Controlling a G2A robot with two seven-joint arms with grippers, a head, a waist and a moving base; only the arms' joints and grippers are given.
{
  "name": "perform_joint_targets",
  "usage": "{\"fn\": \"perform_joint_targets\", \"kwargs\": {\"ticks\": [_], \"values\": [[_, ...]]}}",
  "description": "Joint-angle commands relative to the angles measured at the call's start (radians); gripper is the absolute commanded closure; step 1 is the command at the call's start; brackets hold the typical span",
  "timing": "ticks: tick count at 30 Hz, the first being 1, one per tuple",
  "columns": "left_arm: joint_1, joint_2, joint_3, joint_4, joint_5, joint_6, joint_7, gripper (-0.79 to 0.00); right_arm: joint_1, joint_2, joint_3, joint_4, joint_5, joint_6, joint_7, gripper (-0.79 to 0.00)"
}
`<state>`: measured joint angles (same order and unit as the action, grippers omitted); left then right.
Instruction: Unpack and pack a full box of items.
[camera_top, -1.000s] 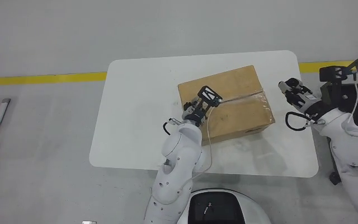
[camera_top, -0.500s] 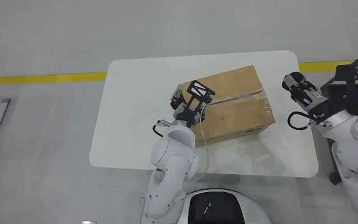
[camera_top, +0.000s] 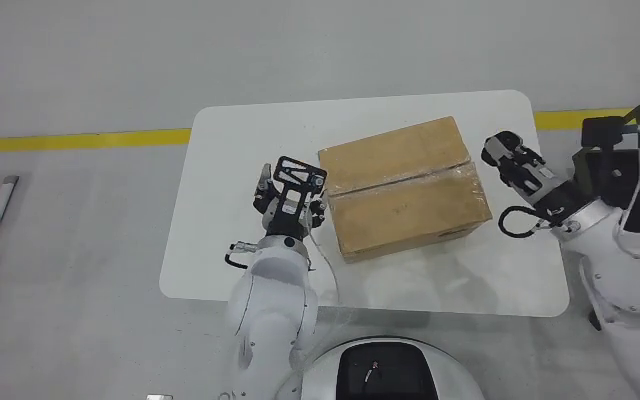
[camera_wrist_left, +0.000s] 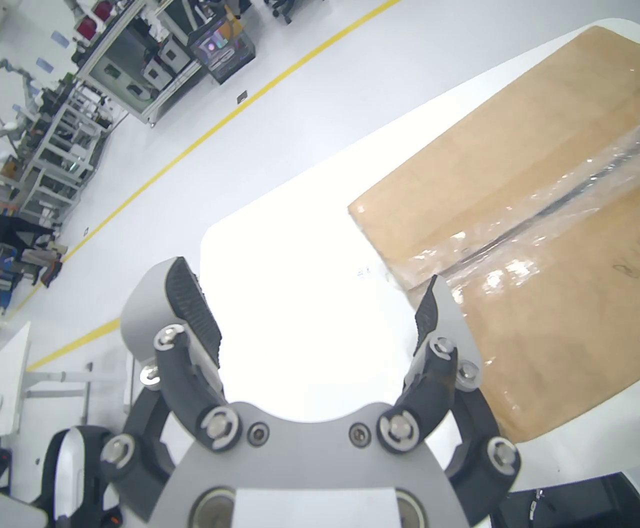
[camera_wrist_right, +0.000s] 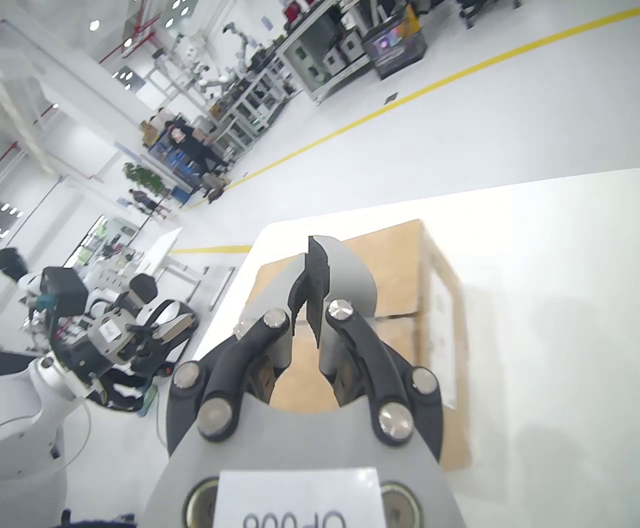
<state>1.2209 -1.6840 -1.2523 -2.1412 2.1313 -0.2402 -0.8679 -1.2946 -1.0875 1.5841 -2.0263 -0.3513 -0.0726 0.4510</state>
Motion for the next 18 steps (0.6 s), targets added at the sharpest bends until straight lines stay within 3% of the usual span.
{"fn": "perform_joint_targets", "kwargs": {"ticks": [1,8,13,18], "values": [[0.033,0.004,-0.032,-0.03,0.003,0.013,0.002,-0.785,0.028,-0.005,-0.084,0.019,-0.019,-0.003,-0.003,0.0],[0.127,0.016,-0.129,-0.096,0.021,0.046,0.024,-0.785,0.187,-0.046,-0.409,0.129,-0.103,-0.011,-0.046,0.0],[0.143,0.02,-0.129,-0.103,0.026,0.045,0.037,-0.785,0.257,-0.07,-0.529,0.216,-0.175,-0.002,-0.083,0.0],[0.133,0.022,-0.088,-0.083,0.046,0.035,0.047,-0.785,0.27,-0.082,-0.539,0.29,-0.169,0.036,-0.126,0.0]]}}
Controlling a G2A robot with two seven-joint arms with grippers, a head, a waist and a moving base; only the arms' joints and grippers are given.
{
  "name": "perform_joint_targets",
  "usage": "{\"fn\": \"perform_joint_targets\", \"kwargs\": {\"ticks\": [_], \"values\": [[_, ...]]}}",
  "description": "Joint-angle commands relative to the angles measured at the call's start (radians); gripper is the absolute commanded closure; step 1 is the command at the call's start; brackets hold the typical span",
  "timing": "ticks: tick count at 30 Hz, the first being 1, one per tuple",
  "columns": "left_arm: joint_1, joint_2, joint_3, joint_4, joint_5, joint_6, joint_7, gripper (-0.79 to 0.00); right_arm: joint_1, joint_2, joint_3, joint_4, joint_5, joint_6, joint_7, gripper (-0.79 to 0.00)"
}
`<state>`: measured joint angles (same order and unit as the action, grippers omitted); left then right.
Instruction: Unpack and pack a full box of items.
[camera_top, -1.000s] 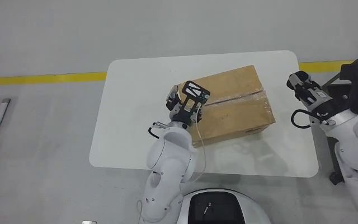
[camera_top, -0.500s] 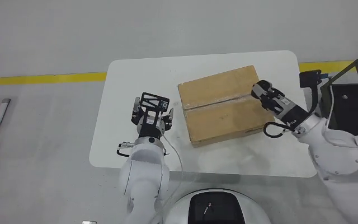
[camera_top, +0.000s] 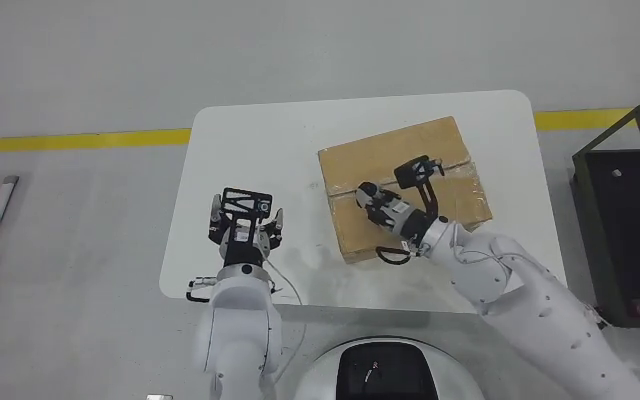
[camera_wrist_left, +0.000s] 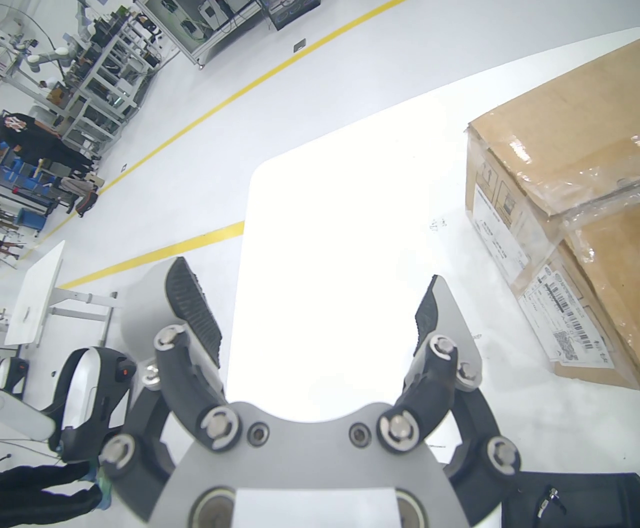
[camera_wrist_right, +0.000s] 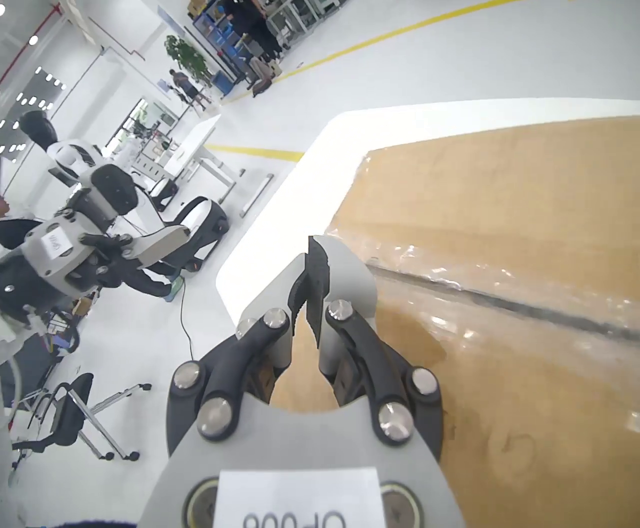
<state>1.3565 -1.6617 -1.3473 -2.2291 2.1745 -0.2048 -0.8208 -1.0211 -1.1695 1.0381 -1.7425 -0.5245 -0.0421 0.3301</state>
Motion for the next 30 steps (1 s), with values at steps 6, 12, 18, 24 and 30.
{"fn": "perform_joint_targets", "kwargs": {"ticks": [6,12,18,24,30], "values": [[-0.036,0.001,0.044,0.043,0.012,-0.01,-0.006,-0.785,-0.059,0.012,0.114,-0.004,0.029,0.029,-0.007,0.0],[-0.072,0.002,0.057,0.076,0.01,-0.027,-0.003,-0.785,-0.151,0.035,0.28,-0.033,0.049,0.049,0.011,0.0],[-0.09,0.003,0.063,0.093,0.006,-0.032,-0.008,-0.785,-0.232,0.049,0.425,-0.058,0.098,0.061,0.021,0.0],[-0.094,0.006,0.063,0.097,0.002,-0.036,-0.008,-0.785,-0.294,0.059,0.559,-0.078,0.132,0.07,0.008,0.0],[-0.086,0.009,0.062,0.093,0.002,-0.037,-0.007,-0.785,-0.321,0.064,0.652,-0.065,0.149,0.072,-0.02,0.0]]}}
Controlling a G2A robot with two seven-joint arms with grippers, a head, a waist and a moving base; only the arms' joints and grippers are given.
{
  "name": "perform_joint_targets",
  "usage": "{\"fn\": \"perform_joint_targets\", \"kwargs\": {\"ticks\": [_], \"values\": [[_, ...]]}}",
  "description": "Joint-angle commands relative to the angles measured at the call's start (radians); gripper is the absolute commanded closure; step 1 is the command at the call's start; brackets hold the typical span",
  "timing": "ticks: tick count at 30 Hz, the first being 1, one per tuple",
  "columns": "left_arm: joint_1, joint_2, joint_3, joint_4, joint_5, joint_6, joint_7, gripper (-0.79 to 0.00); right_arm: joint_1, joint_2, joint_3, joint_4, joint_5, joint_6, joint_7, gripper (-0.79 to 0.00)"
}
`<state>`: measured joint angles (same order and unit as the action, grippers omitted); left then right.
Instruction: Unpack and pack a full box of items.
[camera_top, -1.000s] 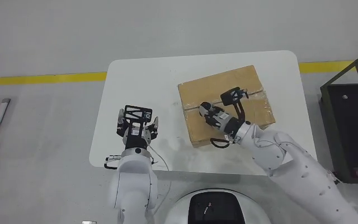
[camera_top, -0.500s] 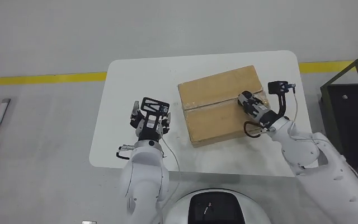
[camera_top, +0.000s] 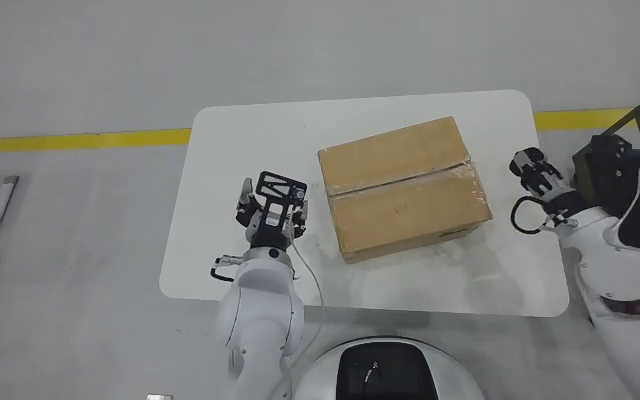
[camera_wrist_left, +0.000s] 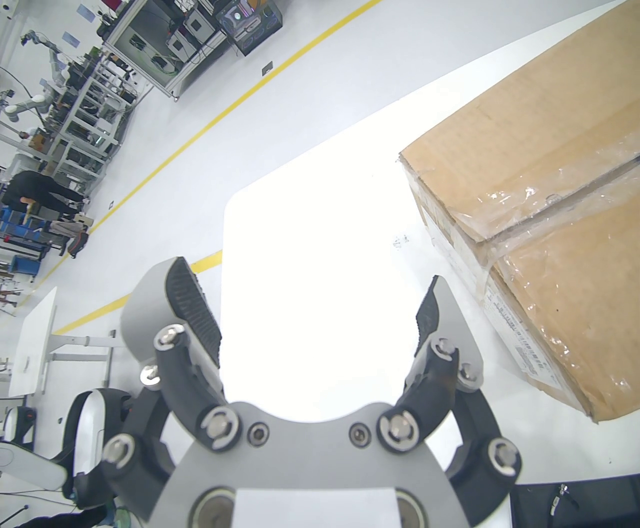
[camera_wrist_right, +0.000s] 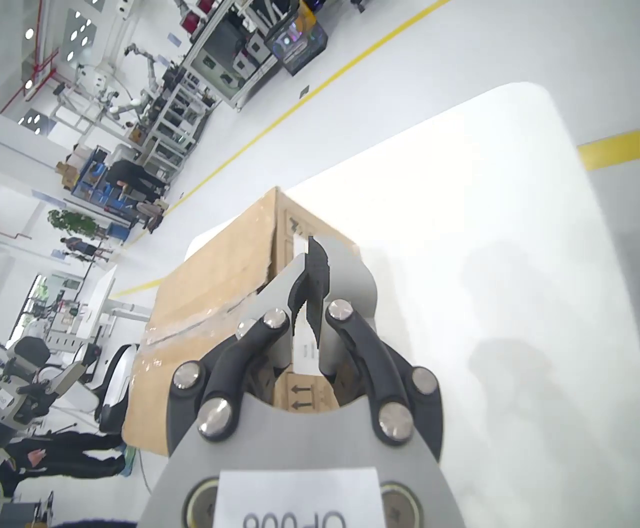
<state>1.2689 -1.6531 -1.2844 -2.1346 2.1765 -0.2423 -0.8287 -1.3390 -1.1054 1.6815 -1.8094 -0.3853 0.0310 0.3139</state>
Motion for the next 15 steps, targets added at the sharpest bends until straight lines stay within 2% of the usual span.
{"fn": "perform_joint_targets", "kwargs": {"ticks": [1,5,8,11,15], "values": [[0.004,0.001,-0.001,-0.004,0.0,0.001,0.0,-0.785,-0.007,0.0,0.016,0.002,0.01,-0.002,-0.007,0.0],[0.011,0.003,-0.003,-0.01,0.003,0.001,0.0,-0.785,-0.011,-0.002,-0.001,-0.045,0.038,-0.045,0.005,0.0],[0.013,0.005,-0.002,-0.013,0.005,0.002,-0.001,-0.785,-0.003,-0.008,-0.065,-0.118,0.057,-0.082,0.01,0.0],[0.015,0.006,-0.001,-0.018,0.007,0.003,0.0,-0.785,0.032,-0.015,-0.179,-0.161,0.048,-0.12,0.041,0.0],[0.018,0.008,-0.002,-0.023,0.01,0.005,-0.002,-0.785,0.132,-0.033,-0.376,-0.131,-0.011,-0.132,0.066,0.0]]}}
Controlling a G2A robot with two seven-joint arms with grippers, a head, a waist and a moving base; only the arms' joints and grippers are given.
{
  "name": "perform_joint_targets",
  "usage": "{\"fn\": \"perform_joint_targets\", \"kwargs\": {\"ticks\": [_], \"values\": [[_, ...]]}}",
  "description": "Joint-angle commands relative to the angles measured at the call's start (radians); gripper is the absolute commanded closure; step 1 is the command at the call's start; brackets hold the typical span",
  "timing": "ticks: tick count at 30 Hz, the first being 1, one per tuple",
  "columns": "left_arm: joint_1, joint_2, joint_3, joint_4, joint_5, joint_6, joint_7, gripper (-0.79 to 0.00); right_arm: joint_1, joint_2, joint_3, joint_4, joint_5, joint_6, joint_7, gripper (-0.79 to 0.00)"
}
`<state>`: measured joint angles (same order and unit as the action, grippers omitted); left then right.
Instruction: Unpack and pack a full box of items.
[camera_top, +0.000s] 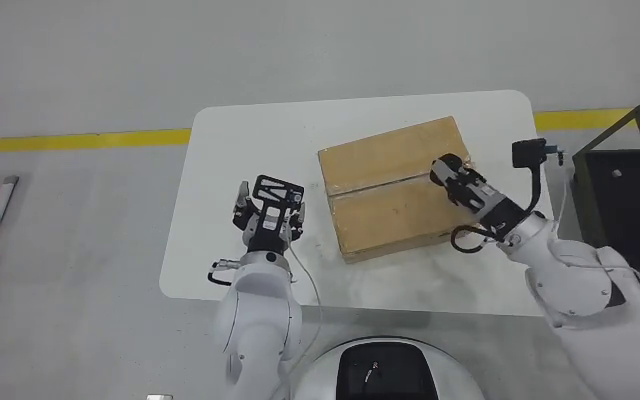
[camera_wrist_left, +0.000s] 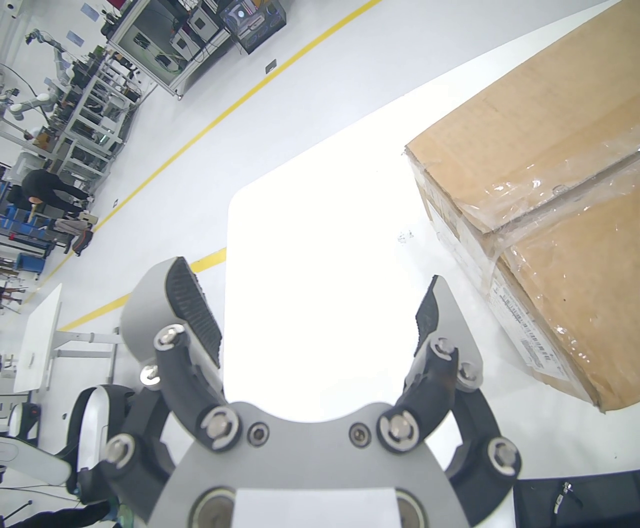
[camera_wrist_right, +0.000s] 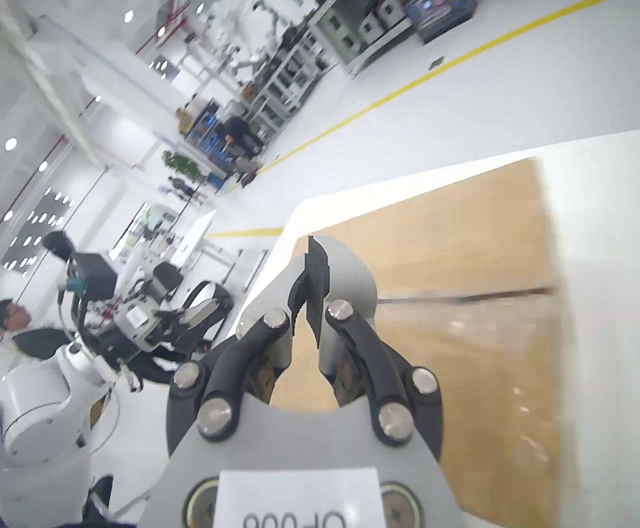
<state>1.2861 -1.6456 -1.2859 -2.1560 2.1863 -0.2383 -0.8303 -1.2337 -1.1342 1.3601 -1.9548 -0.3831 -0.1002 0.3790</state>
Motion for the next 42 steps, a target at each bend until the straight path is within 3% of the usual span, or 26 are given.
{"fn": "perform_joint_targets", "kwargs": {"ticks": [1,5,9,20,30,42], "values": [[0.001,0.001,-0.001,-0.002,0.001,0.001,0.0,-0.785,0.057,-0.011,-0.105,0.04,-0.028,0.001,0.003,0.0],[0.003,0.002,0.0,-0.003,0.001,0.005,0.0,-0.785,0.158,-0.039,-0.253,0.155,-0.066,0.031,-0.03,0.0],[0.006,0.004,0.0,0.001,-0.002,0.006,-0.001,-0.785,0.183,-0.052,-0.269,0.235,-0.038,0.063,-0.076,0.0],[-0.035,0.006,0.003,0.045,-0.014,-0.002,0.008,-0.785,0.076,-0.035,-0.072,0.239,0.076,0.128,-0.096,0.0],[-0.064,0.008,0.013,0.076,-0.022,0.0,0.003,-0.785,-0.01,-0.017,0.109,0.186,0.111,0.133,-0.099,0.0],[-0.072,0.01,0.021,0.074,-0.017,0.004,-0.008,-0.785,-0.06,0.001,0.308,0.235,0.093,0.126,-0.122,0.0]]}}
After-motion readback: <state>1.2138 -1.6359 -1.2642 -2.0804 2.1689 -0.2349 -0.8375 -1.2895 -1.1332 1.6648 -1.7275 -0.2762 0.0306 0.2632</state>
